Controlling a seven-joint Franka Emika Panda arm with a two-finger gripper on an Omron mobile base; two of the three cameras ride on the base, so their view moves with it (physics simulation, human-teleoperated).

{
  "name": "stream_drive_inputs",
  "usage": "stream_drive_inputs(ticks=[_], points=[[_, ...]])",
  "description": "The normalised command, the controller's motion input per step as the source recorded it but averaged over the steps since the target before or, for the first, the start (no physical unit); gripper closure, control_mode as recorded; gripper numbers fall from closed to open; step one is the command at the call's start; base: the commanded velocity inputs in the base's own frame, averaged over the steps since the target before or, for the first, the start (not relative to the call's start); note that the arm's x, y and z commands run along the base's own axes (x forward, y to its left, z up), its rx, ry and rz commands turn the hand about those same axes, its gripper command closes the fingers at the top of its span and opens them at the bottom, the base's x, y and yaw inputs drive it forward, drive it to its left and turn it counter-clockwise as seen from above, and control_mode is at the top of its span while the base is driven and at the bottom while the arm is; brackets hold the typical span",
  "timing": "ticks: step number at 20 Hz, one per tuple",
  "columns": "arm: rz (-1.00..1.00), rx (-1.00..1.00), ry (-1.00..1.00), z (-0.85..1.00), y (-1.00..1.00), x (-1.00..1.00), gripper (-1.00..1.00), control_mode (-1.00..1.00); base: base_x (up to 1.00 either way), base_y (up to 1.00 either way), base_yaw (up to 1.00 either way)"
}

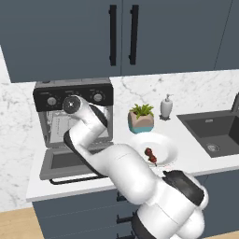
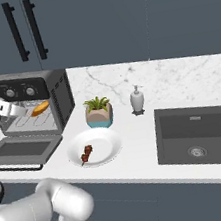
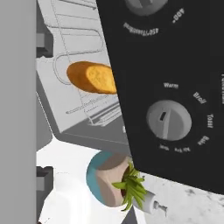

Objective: Pick up the kebab skewer and baguette bread, and place them inside the toaster oven. Close the toaster oven door and start by setting the timer.

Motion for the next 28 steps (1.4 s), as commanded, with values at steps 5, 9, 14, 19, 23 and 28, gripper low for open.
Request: stream_drive_inputs(ticks=[5, 9, 14, 19, 23, 28], points=[[0.01, 0.04, 0.25, 0.17, -0.51, -0.92, -1.0, -1.0, 0.0, 0.0, 0.0], [0.08, 0.13, 0.08, -0.16, -0.91, -0.93, -1.0, -1.0, 0.0, 0.0, 0.0], [0.13, 0.15, 0.0, -0.15, -1.0, -0.46, -1.0, -1.0, 0.0, 0.0, 0.0], [0.11, 0.07, 0.0, -0.3, -0.95, -0.06, -1.0, -1.0, 0.0, 0.0, 0.0], [0.01, 0.0, 0.0, -0.51, -0.34, 0.0, -1.0, -1.0, 0.0, 0.0, 0.0], [0.0, 0.0, 0.0, -0.49, -0.34, 0.0, -1.0, -1.0, 0.0, 0.0, 0.0]])
